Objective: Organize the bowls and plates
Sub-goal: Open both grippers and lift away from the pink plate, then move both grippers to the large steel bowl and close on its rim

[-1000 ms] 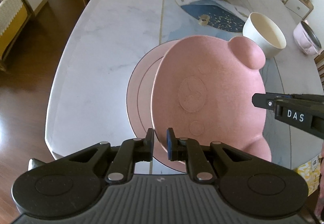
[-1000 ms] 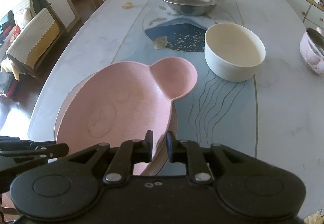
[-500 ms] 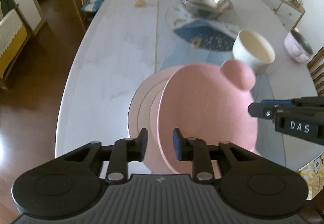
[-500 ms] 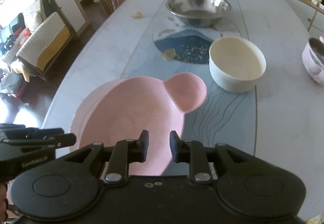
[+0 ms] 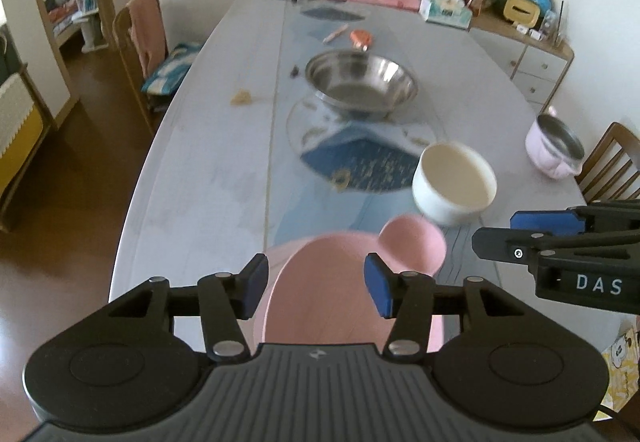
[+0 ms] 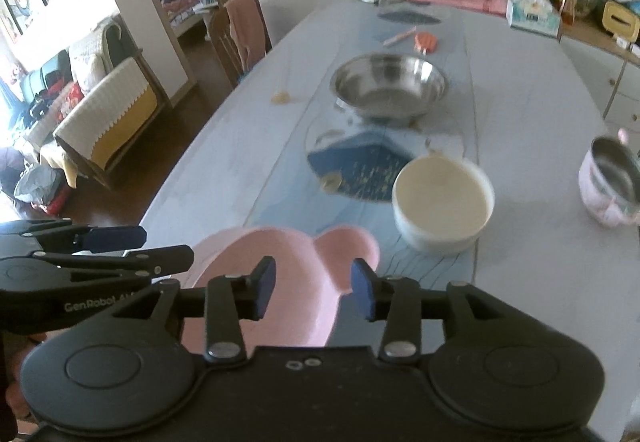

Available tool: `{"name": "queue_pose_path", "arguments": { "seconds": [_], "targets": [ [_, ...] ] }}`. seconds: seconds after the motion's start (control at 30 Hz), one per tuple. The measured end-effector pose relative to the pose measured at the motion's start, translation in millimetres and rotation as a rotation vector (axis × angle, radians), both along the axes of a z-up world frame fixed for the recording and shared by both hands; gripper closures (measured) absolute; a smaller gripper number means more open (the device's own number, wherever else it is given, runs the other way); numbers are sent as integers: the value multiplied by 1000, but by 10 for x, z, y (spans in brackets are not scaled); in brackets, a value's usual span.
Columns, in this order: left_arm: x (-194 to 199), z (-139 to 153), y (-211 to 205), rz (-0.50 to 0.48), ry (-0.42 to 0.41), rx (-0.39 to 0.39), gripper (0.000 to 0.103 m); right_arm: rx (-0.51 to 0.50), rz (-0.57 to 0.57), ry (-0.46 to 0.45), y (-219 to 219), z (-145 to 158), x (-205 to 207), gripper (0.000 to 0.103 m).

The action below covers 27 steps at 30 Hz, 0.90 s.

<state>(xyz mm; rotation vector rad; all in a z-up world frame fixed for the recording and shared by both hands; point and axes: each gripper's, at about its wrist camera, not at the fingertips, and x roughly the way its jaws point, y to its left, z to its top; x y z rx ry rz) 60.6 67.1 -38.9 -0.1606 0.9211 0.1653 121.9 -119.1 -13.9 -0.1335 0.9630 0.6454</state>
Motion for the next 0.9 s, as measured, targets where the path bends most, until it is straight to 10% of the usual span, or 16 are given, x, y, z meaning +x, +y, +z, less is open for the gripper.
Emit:
{"name": "queue_pose_path", "arguments": {
  "seconds": [0.9],
  "targets": [
    [2024, 303, -412, 117, -138, 8, 25, 8, 8, -116, -483, 245, 2092, 5]
  ]
}}
